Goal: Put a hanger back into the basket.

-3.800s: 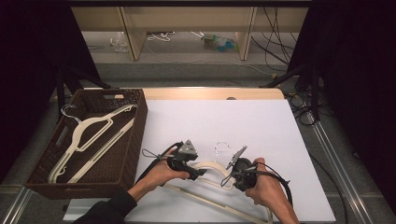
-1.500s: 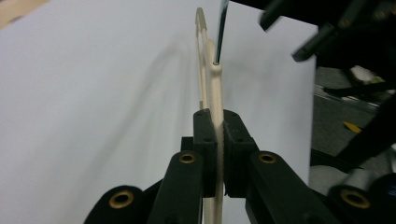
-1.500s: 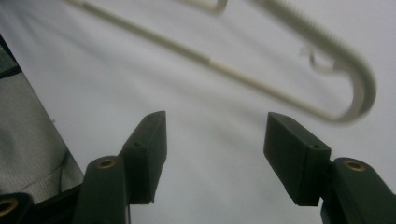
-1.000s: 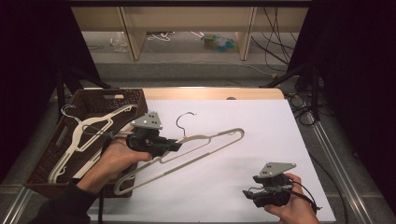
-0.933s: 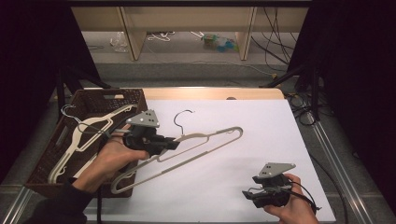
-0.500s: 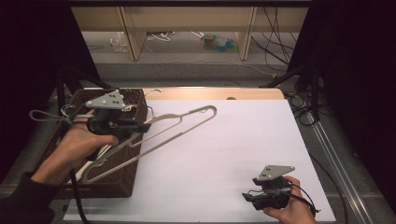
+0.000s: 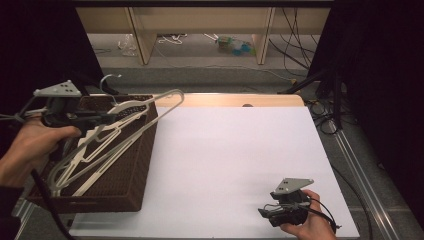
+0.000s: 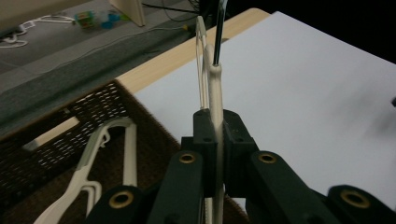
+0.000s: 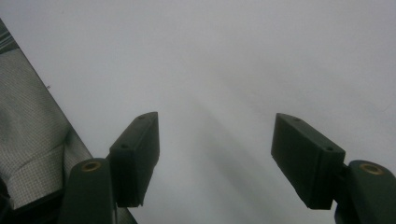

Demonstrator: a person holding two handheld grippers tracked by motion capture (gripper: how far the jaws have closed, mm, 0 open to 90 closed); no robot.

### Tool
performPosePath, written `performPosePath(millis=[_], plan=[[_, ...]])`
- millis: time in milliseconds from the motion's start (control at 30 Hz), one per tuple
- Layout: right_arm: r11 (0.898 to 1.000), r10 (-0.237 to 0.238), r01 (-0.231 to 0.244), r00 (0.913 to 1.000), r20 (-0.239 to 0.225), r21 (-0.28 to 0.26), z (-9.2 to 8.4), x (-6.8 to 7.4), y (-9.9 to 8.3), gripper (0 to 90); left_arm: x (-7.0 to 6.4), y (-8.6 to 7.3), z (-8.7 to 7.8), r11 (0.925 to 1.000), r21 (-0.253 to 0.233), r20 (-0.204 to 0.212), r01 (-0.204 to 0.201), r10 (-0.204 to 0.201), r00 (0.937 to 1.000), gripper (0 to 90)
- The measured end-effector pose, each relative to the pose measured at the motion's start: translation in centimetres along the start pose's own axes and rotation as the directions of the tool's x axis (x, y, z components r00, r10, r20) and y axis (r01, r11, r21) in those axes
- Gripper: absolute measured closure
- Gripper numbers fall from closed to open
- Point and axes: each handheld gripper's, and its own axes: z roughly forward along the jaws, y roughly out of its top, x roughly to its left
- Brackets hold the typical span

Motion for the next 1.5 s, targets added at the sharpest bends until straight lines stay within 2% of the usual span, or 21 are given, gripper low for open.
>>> performPosePath(millis=[67, 167, 233, 267, 300, 333, 467, 533, 633, 733, 800, 833, 900, 967, 1000, 1033, 1133, 1333, 1400, 1433, 1500], plan=[[1.000, -0.003, 0.003, 0.9998, 0.018, -0.008, 0.1, -0.1, -0.1, 29.2, 1.0, -0.4, -0.3, 0.9997, -0.013, -0.019, 0.020, -0.020, 0.9996, 86.0], [1.000, -0.007, 0.007, 0.9997, 0.025, -0.014, 0.2, -0.3, -0.1, 29.3, 2.1, -1.1, -0.8, 0.9983, -0.023, -0.036, 0.055, -0.055, 0.9978, 86.1], [1.000, -0.001, 0.001, 0.9997, 0.025, -0.010, 0.2, -0.2, -0.1, 29.2, 2.8, -1.3, -1.3, 0.9988, -0.018, -0.049, 0.045, -0.045, 0.9978, 86.1], [1.000, 0.012, -0.012, 0.9997, 0.019, -0.005, 0.2, -0.2, -0.1, 29.2, 2.9, -1.4, -1.4, 0.9976, -0.036, -0.054, 0.060, -0.062, 0.9966, 86.1], [1.000, 0.003, -0.002, 0.9996, 0.028, -0.019, 0.4, -0.2, -0.2, 29.2, 3.3, -1.4, -1.8, 0.9985, -0.024, -0.061, 0.049, -0.050, 0.9969, 86.1], [1.000, 0.002, -0.001, 0.9996, 0.029, -0.020, 0.4, -0.1, -0.2, 29.2, 3.5, -1.6, -1.8, 0.9969, -0.044, -0.063, 0.066, -0.069, 0.9957, 86.1], [1.000, -0.013, 0.014, 0.9996, 0.024, -0.014, 0.4, -0.2, -0.2, 29.2, 4.6, -2.2, -2.1, 0.9978, -0.031, -0.077, 0.058, -0.061, 0.9952, 86.1], [1.000, 0.005, -0.004, 0.9996, 0.028, -0.019, 0.4, -0.1, -0.2, 29.2, 5.2, -2.7, -1.8, 0.9965, -0.031, -0.079, 0.078, -0.080, 0.9937, 86.1], [1.000, 0.006, -0.005, 0.9995, 0.030, -0.021, 0.4, -0.1, -0.2, 29.2, 6.2, -3.5, -1.4, 0.9966, -0.014, -0.090, 0.081, -0.082, 0.9926, 86.0], [1.000, -0.009, 0.009, 0.9998, 0.017, -0.014, 0.5, -0.2, -0.2, 29.2, 7.0, -4.2, -1.0, 0.9945, -0.016, -0.093, 0.103, -0.104, 0.9902, 86.0], [1.000, 0.022, -0.022, 0.9997, 0.009, 0.004, 0.4, 0.1, -0.1, 29.2, 7.5, -4.5, -0.8, 0.9940, -0.019, -0.097, 0.108, -0.109, 0.9893, 86.1], [1.000, 0.002, -0.002, 0.9999, 0.015, -0.006, 0.5, 0.0, -0.1, 29.2, 7.7, -4.7, -0.7, 0.9938, -0.016, -0.098, 0.110, -0.111, 0.9890, 86.0], [1.000, 0.004, -0.004, 0.9999, 0.015, -0.002, 0.5, -0.1, -0.1, 29.2, 8.1, -5.0, -0.4, 0.9940, -0.002, -0.107, 0.110, -0.109, 0.9883, 86.1], [1.000, 0.018, -0.018, 0.9998, 0.009, 0.005, 0.4, 0.0, -0.1, 29.2, 8.2, -5.4, 0.2, 0.9936, 0.022, -0.105, 0.110, -0.107, 0.9887, 86.0], [1.000, 0.016, -0.016, 0.9998, 0.011, -0.001, 0.4, -0.1, -0.2, 29.2, 8.2, -5.6, 0.4, 0.9928, 0.025, -0.100, 0.118, -0.115, 0.9884, 86.0], [1.000, 0.003, -0.003, 0.9998, 0.018, -0.007, 0.5, -0.2, -0.2, 29.2, 8.3, -5.8, 0.6, 0.9937, 0.038, -0.098, 0.106, -0.102, 0.9900, 86.0], [1.000, 0.020, -0.020, 0.9997, 0.011, 0.007, 0.4, -0.1, -0.2, 29.2, 8.4, -6.4, 1.5, 0.9909, 0.031, -0.083, 0.131, -0.128, 0.9883, 86.0], [1.000, -0.009, 0.009, 0.9999, 0.012, -0.005, 0.7, -0.3, -0.3, 29.2, 8.9, -7.6, 3.0, 0.9882, 0.060, -0.079, 0.141, -0.136, 0.9875, 86.0], [1.000, -0.002, 0.002, 0.9998, 0.017, -0.010, 0.8, -0.2, -0.3, 29.2, 9.0, -8.0, 3.6, 0.9854, 0.080, -0.080, 0.150, -0.144, 0.9864, 86.0], [1.000, 0.029, -0.029, 0.9995, 0.010, 0.007, 0.7, -0.1, -0.3, 29.2, 9.1, -8.3, 3.8, 0.9844, 0.087, -0.075, 0.153, -0.146, 0.9864, 85.9], [1.000, 0.026, -0.026, 0.9996, 0.010, 0.006, 0.7, -0.1, -0.3, 29.2, 9.3, -8.7, 4.2, 0.9824, 0.097, -0.080, 0.160, -0.152, 0.9851, 85.9]])
